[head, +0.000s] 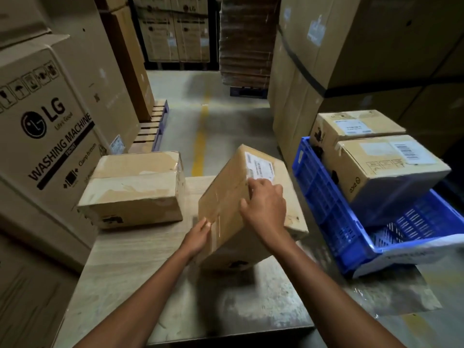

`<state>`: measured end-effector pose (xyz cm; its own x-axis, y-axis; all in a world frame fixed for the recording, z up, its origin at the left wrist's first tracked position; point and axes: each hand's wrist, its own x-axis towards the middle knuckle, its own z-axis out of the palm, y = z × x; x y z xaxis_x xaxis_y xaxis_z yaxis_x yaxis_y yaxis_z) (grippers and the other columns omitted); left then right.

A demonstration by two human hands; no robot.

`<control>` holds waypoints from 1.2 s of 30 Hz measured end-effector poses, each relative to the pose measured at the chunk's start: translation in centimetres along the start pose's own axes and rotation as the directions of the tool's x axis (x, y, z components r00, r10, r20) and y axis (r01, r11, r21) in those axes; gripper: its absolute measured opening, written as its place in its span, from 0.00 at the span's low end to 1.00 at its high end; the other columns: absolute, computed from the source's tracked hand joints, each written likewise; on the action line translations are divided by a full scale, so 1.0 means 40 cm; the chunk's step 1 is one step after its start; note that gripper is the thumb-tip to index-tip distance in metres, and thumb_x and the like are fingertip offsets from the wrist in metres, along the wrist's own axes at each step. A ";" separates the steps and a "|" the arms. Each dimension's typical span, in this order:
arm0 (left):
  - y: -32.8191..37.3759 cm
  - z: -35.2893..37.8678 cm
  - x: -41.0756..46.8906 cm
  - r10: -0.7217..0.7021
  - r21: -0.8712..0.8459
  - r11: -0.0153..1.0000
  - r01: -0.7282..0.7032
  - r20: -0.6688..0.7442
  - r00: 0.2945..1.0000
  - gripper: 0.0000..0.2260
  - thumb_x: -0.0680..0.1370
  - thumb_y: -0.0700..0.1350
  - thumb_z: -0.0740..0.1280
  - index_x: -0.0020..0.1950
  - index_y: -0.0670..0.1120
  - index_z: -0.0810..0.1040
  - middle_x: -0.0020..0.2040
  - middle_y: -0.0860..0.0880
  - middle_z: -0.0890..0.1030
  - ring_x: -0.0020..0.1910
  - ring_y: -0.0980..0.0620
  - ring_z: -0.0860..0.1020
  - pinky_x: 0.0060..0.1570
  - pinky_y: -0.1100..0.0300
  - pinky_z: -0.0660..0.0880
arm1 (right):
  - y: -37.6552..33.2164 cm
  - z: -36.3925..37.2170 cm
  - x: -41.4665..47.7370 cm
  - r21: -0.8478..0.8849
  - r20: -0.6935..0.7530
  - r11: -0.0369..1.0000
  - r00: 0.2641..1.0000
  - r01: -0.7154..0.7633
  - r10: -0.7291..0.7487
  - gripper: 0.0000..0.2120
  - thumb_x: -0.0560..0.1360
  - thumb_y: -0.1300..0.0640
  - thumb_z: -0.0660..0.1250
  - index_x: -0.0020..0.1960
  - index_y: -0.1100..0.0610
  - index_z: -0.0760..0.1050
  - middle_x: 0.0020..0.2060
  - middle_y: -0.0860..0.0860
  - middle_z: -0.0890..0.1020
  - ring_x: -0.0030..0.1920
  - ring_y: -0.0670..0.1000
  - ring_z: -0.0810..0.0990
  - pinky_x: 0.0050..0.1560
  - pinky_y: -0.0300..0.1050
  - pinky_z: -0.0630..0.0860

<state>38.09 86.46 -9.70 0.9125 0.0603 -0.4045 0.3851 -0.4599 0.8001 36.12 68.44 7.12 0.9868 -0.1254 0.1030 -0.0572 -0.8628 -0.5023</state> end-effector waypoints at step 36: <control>0.207 -0.199 -0.126 0.826 0.628 0.377 -0.680 0.104 0.554 0.13 0.78 0.49 0.64 0.55 0.43 0.80 0.56 0.44 0.79 0.56 0.47 0.75 0.57 0.47 0.77 | 0.005 0.101 0.003 -0.113 0.048 0.868 0.876 0.483 -0.481 0.11 0.78 0.48 0.66 0.55 0.52 0.81 0.53 0.50 0.81 0.51 0.53 0.77 0.51 0.50 0.76</control>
<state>37.76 89.41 2.51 0.8093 -0.4386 0.3908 -0.5622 -0.7712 0.2987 36.85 70.23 3.58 0.8987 0.3286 0.2904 0.4097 -0.8652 -0.2890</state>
